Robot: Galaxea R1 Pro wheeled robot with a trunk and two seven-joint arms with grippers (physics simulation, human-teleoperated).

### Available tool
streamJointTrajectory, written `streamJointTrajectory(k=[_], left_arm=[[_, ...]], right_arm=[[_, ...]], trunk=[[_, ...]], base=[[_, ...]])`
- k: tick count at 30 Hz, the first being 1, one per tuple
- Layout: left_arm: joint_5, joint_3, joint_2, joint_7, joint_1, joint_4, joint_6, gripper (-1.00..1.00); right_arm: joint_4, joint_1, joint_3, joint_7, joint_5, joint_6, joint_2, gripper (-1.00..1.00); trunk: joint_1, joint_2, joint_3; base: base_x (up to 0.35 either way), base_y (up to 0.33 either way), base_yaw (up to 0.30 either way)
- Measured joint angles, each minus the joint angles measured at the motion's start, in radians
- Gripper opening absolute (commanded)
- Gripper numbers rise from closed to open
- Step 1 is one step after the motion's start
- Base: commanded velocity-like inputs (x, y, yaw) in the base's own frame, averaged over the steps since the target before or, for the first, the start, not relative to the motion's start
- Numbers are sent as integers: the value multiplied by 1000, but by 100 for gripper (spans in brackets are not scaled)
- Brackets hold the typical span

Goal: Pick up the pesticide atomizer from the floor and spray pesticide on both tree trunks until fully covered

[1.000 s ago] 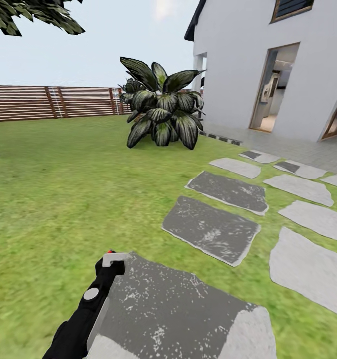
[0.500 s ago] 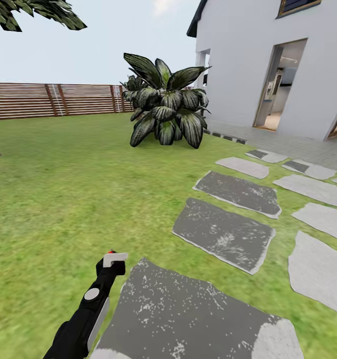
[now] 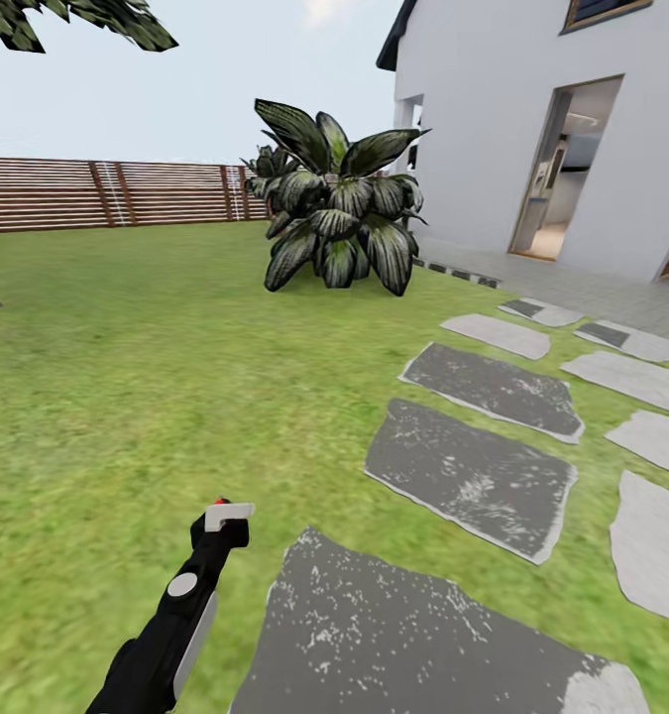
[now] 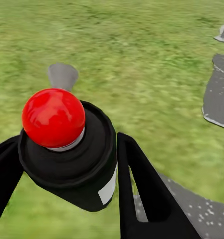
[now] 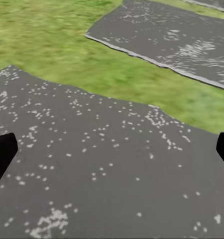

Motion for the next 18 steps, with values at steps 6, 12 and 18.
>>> streamJointTrajectory(k=[6,12,18], left_arm=[[0,0,0,0,0,0,0,-100],[-1,0,1,0,0,-4,1,-100],[-1,0,0,0,0,-2,2,-100]], right_arm=[[-120,1,-4,-4,-2,0,-11,100],[-135,2,-3,-1,-1,0,-12,100],[-134,2,-2,0,-1,0,-5,100]], trunk=[[0,0,0],[0,0,-1],[0,0,-7]], base=[[169,279,0],[169,279,30],[169,279,190]])
